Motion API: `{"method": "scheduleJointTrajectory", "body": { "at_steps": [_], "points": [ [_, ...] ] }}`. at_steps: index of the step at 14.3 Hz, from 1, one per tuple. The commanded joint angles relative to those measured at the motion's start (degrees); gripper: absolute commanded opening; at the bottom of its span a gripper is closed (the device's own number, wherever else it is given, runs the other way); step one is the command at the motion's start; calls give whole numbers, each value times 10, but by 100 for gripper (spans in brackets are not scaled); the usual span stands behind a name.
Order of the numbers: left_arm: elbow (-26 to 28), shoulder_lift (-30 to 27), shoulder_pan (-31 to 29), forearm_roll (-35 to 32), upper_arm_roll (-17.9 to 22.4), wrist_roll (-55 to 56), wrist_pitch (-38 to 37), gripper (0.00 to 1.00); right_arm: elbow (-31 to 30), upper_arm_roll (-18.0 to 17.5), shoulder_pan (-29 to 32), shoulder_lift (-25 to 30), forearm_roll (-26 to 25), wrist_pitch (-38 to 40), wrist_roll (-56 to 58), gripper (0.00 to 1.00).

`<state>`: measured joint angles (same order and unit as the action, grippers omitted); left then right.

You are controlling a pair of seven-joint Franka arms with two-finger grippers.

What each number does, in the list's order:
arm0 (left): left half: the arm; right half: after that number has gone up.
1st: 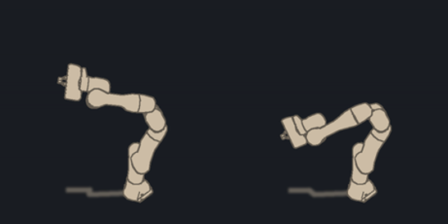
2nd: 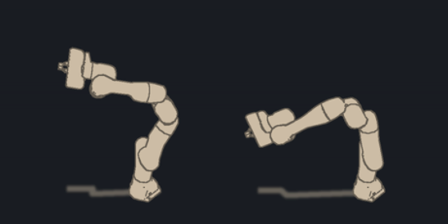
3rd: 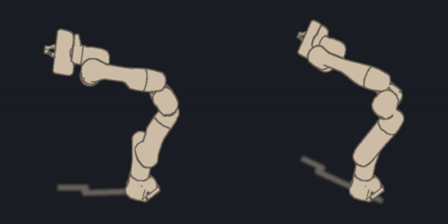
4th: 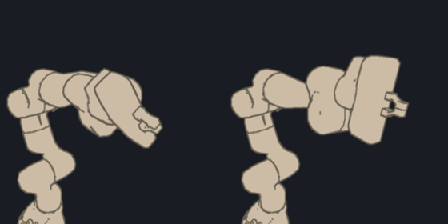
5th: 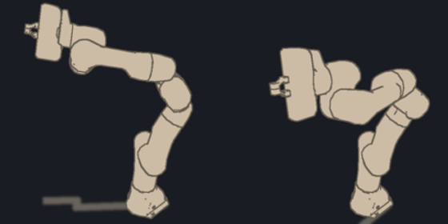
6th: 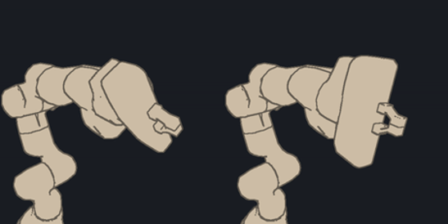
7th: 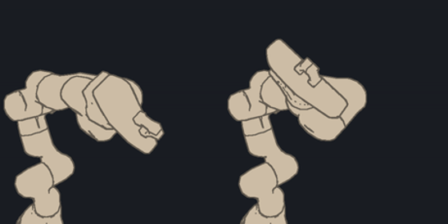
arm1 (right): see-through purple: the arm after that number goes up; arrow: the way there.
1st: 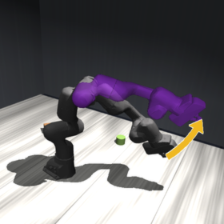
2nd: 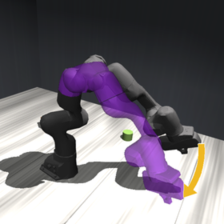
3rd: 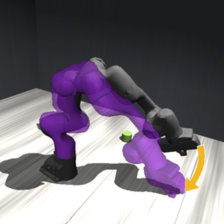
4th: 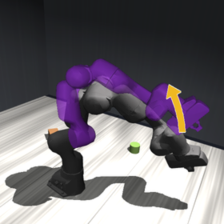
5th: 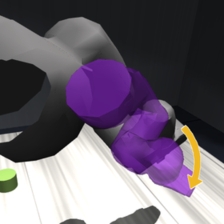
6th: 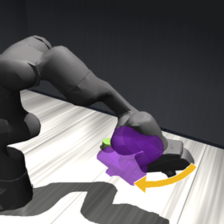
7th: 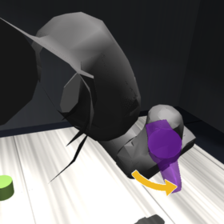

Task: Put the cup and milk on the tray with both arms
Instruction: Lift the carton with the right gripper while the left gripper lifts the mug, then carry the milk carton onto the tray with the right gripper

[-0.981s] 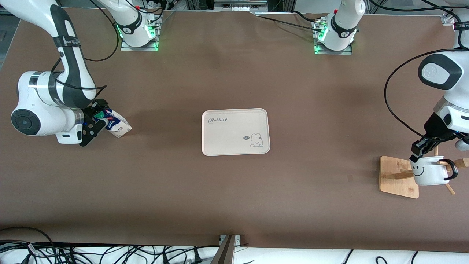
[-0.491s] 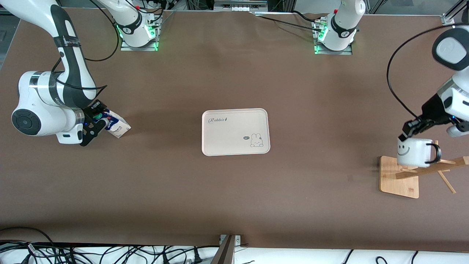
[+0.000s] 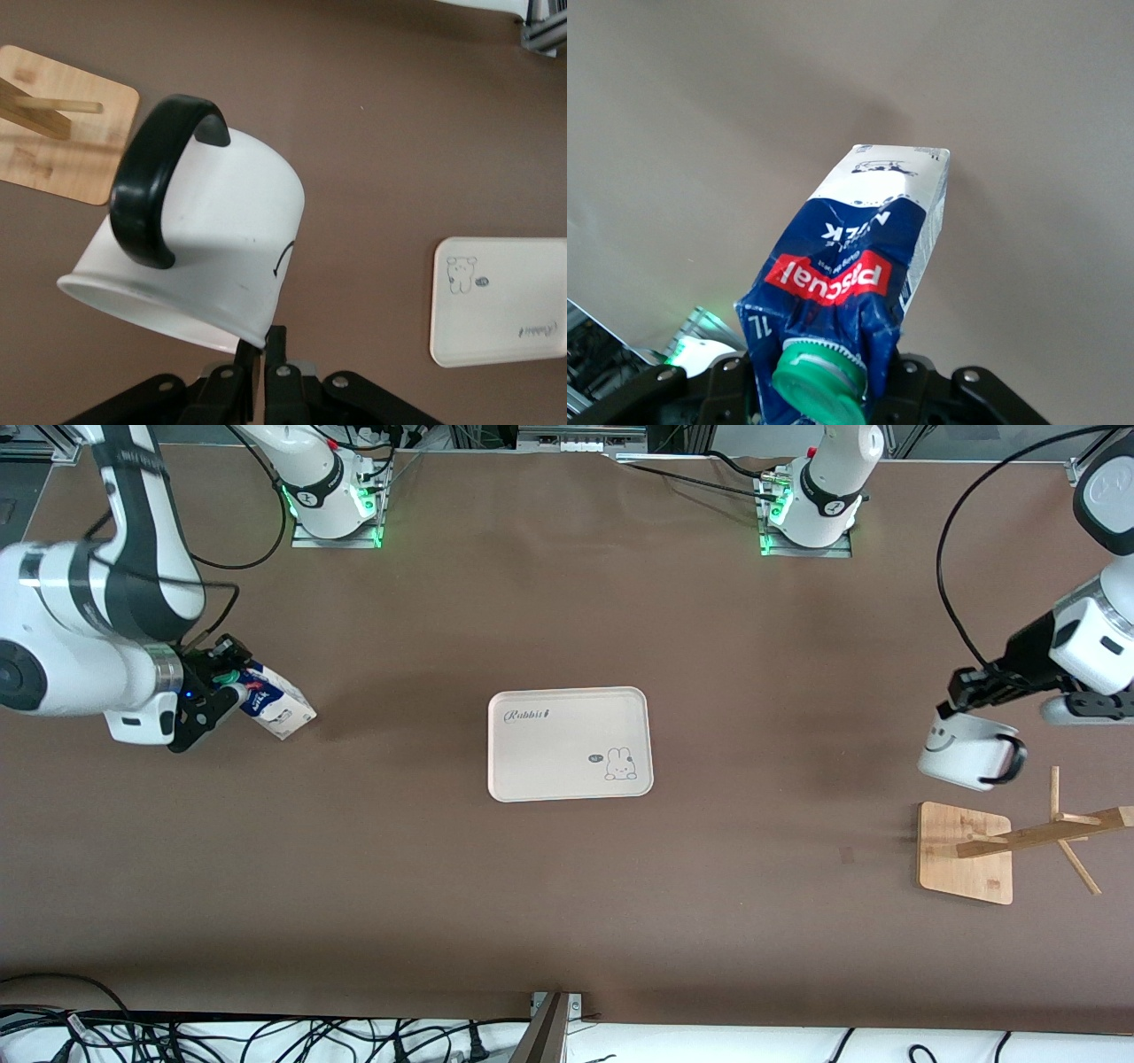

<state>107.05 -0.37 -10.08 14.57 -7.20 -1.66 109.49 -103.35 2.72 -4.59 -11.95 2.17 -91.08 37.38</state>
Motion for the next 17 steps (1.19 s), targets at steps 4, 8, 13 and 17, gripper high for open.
{"method": "scheduleJointTrajectory", "body": {
  "at_steps": [4,8,13,17],
  "points": [
    [-77,18,0,-10,-62,2,-134,0,-12,-110,-2,48,91,-15,-234,46],
    [-84,20,1,-10,-91,7,-206,0,-12,-199,-6,38,110,-110,-380,46],
    [-86,20,2,-10,-98,4,-262,0,-12,-207,-86,-16,108,-234,-519,45],
    [-97,34,1,-10,-99,8,-288,0,-12,-207,-137,-48,108,-319,-596,45]
  ]
}}
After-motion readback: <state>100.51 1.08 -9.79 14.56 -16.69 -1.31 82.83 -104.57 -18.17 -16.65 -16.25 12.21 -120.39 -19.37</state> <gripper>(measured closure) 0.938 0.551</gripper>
